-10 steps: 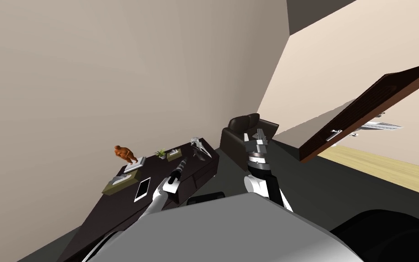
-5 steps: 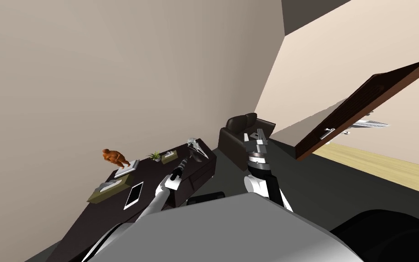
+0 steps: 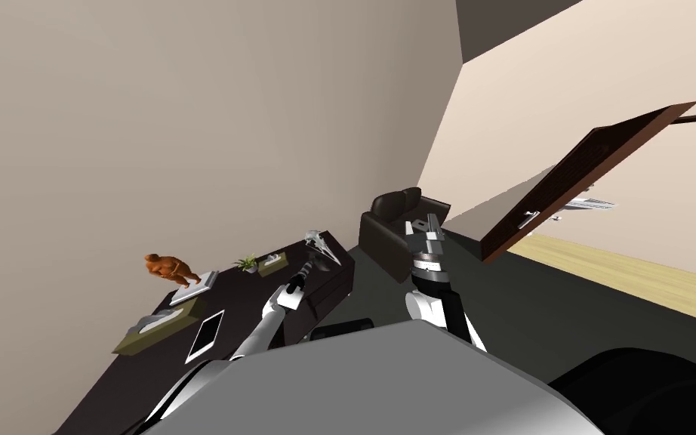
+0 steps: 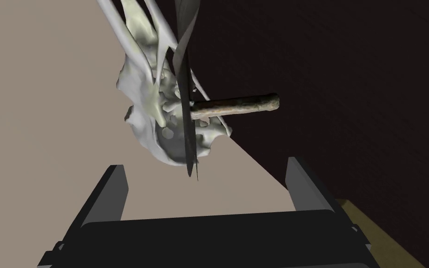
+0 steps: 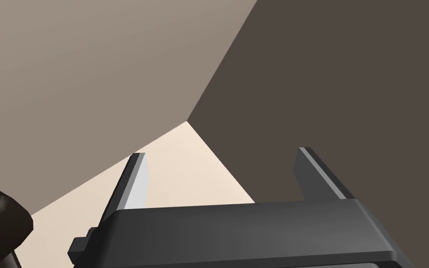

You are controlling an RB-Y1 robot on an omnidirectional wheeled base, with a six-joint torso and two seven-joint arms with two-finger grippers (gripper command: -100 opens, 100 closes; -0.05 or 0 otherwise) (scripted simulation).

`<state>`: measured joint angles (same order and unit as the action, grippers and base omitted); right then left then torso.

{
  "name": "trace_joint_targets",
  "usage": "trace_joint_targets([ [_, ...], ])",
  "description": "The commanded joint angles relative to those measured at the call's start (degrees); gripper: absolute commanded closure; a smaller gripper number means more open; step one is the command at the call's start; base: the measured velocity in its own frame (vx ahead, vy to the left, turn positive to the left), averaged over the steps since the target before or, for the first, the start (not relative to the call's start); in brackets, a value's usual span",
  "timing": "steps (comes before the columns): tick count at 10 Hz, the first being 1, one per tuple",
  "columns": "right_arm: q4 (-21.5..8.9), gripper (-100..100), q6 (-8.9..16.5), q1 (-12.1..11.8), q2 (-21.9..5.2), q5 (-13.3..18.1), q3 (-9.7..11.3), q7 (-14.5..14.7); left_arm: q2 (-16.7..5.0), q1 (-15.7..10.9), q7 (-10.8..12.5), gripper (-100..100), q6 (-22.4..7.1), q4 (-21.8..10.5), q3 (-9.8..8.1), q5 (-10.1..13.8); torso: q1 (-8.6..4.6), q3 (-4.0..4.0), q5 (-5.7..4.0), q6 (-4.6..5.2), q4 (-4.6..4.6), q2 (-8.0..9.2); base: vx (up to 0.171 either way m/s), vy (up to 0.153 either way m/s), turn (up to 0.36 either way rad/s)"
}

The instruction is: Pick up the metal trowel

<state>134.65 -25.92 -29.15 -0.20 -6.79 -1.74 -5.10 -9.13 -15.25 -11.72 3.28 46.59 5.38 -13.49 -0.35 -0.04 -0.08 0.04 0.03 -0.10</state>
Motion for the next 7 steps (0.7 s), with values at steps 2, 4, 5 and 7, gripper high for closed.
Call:
trace_joint_targets([
  [2, 0.00, 0, 0.00, 0.00, 0.00, 0.00, 0.00, 0.00, -0.73, -0.30, -0.13, -100, 0.82, -1.51, -1.85, 0.22, 0.19, 0.03, 0.05, 0.00, 0.01, 0.05, -0.008, -0.011, -0.143],
  [4, -0.01, 0, 0.00, 0.02, -0.01, 0.00, 0.00, 0.00, -2.18, -0.91, -0.38, -100, 2.40, -4.53, -5.53, 0.65, 0.25, 0.13, 0.07, 0.03, 0.05, 0.23, -0.049, -0.003, -0.321],
  [5, -0.01, 0, 0.00, 0.01, -0.01, 0.00, 0.00, 0.00, -2.91, -1.21, -0.51, -100, 3.19, -6.04, -7.38, 0.87, 0.29, 0.18, 0.07, 0.01, 0.07, 0.30, -0.065, 0.002, -0.315],
  [7, -0.01, 0, 0.01, 0.02, -0.01, 0.00, 0.00, 0.00, -4.37, -1.82, -0.76, -100, 4.78, -9.06, -11.06, 1.31, 0.27, 0.20, 0.07, 0.03, 0.08, 0.34, -0.058, -0.016, -0.347],
])
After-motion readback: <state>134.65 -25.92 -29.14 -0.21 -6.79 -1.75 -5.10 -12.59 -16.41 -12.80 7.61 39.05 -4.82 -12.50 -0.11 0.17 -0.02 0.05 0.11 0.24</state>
